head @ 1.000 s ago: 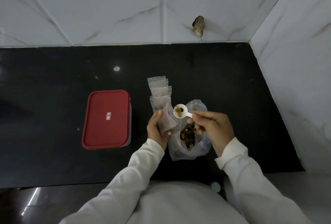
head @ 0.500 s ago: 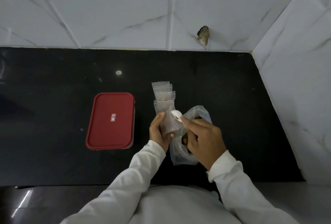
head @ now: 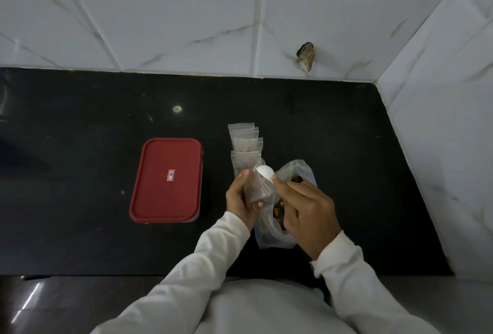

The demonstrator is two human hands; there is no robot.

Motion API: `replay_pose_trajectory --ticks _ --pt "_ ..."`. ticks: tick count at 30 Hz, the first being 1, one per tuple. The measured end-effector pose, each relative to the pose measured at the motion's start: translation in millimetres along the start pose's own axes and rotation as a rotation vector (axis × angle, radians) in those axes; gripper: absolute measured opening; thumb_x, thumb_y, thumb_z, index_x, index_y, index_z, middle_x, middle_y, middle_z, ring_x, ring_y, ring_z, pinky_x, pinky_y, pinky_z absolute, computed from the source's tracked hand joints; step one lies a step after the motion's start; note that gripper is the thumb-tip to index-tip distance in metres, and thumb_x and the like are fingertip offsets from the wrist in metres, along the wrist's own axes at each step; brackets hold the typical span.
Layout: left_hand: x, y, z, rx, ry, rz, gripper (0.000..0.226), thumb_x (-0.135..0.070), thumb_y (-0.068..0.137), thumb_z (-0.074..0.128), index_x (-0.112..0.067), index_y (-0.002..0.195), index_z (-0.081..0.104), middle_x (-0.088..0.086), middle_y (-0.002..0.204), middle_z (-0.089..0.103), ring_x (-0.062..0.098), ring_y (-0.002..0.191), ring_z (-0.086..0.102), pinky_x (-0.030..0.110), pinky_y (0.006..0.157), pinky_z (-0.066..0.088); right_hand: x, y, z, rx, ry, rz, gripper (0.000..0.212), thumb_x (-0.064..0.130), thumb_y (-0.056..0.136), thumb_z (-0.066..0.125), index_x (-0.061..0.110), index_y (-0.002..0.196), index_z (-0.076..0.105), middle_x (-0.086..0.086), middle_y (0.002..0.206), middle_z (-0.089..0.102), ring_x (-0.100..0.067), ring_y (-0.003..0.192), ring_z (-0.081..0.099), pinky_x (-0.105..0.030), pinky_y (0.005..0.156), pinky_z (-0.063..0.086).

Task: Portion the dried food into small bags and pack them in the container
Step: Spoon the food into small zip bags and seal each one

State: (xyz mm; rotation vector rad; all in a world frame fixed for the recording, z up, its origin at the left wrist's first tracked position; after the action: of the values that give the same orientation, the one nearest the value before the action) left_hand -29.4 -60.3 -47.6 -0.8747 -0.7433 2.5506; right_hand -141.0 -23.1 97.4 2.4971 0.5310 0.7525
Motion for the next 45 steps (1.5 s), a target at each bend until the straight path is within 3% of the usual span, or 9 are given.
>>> replay_pose_trajectory --ticks 8,13,16,26,30,34,38,41,45 --pt "2.8 5.2 -2.5 0.022 -0.045 -0.027 0.060 -0.039 0.070 0.078 -0.012 0.123 0.065 0.012 0.109 0.066 0.025 0.086 0.065 0.030 0.060 0.049 -36.6 -7.3 -8.8 0.004 0.406 0.547 0.022 0.015 0.090 0.067 0.020 0.110 0.073 0.007 0.080 0.074 -0.009 0.070 0.068 -0.026 0.067 0.057" --pt "-1.9 5.9 -7.4 0.023 0.019 0.005 0.033 -0.037 0.072 0.076 -0.018 0.100 0.074 0.007 0.100 0.068 0.021 0.084 0.065 0.032 0.069 0.047 -69.6 -31.5 -4.5 0.105 0.403 0.794 0.019 0.015 0.089 0.066 0.028 0.101 0.074 0.016 0.085 0.072 0.002 0.088 0.066 -0.020 0.080 0.052" --pt "-7.0 4.2 -8.0 0.039 0.071 0.053 0.023 -0.034 0.077 0.071 -0.017 0.094 0.071 0.005 0.093 0.065 0.018 0.079 0.062 0.027 0.058 0.051 -84.9 -54.4 2.6 0.188 0.222 0.779 0.018 0.013 0.088 0.067 0.025 0.100 0.072 0.013 0.086 0.069 0.001 0.085 0.065 -0.018 0.079 0.052" --pt "3.2 7.3 -6.4 -0.018 0.025 0.006 0.022 -0.026 0.078 0.070 -0.014 0.097 0.069 0.013 0.112 0.061 0.033 0.109 0.056 0.052 0.106 0.041 -104.4 -70.6 45.5 0.492 0.081 0.724 0.013 0.019 0.093 0.060 0.018 0.097 0.072 0.006 0.084 0.068 -0.009 0.081 0.063 -0.018 0.075 0.047" --pt "11.3 7.2 -1.8 -0.073 -0.003 -0.010 0.021 -0.025 0.078 0.070 -0.015 0.096 0.069 0.013 0.116 0.062 0.030 0.106 0.061 0.040 0.082 0.054 -109.5 -58.4 44.0 0.591 0.058 0.685 0.012 0.020 0.094 0.059 0.025 0.092 0.069 0.020 0.077 0.055 0.002 0.076 0.053 -0.003 0.065 0.036" --pt "23.9 6.9 6.8 -0.112 0.002 -0.069 0.027 -0.026 0.085 0.068 -0.015 0.109 0.071 0.012 0.120 0.067 0.030 0.111 0.064 0.036 0.070 0.059 -122.9 -38.9 40.5 0.637 0.030 0.657 0.013 0.015 0.092 0.060 0.020 0.096 0.072 0.006 0.097 0.060 -0.007 0.091 0.054 -0.017 0.082 0.040" --pt "28.3 4.8 21.4 -0.075 0.096 -0.076 0.047 -0.032 0.077 0.072 -0.014 0.120 0.067 0.014 0.128 0.065 0.034 0.120 0.061 0.049 0.097 0.053 -133.8 -27.0 37.9 0.727 -0.111 0.655 0.014 0.026 0.091 0.061 0.031 0.099 0.071 0.005 0.108 0.062 -0.018 0.109 0.050 -0.033 0.091 0.047" --pt "19.4 4.8 27.0 -0.103 0.096 -0.005 0.035 -0.029 0.075 0.074 -0.015 0.106 0.069 0.011 0.118 0.068 0.032 0.114 0.063 0.052 0.102 0.049 -117.0 -12.9 17.6 0.542 -0.202 0.615 0.021 0.044 0.093 0.055 0.031 0.106 0.066 0.012 0.109 0.058 -0.015 0.113 0.045 -0.033 0.091 0.045" --pt "1.7 5.7 35.9 -0.123 0.064 0.129 0.013 -0.022 0.087 0.070 -0.014 0.097 0.067 0.012 0.098 0.069 0.028 0.093 0.066 0.051 0.093 0.053 -71.4 4.8 9.2 0.265 0.235 0.689 0.022 0.045 0.087 0.064 0.028 0.102 0.067 0.019 0.098 0.063 0.005 0.089 0.060 -0.009 0.075 0.047"
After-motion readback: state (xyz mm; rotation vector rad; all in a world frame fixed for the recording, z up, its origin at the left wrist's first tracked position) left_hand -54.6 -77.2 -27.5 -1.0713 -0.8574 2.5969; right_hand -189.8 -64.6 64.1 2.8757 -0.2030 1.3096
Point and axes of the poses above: each hand's wrist, its own y-axis towards the middle knuckle, its own z-axis out of the palm, x = y × z, the point moved 6 cm from there along y, towards the middle knuckle
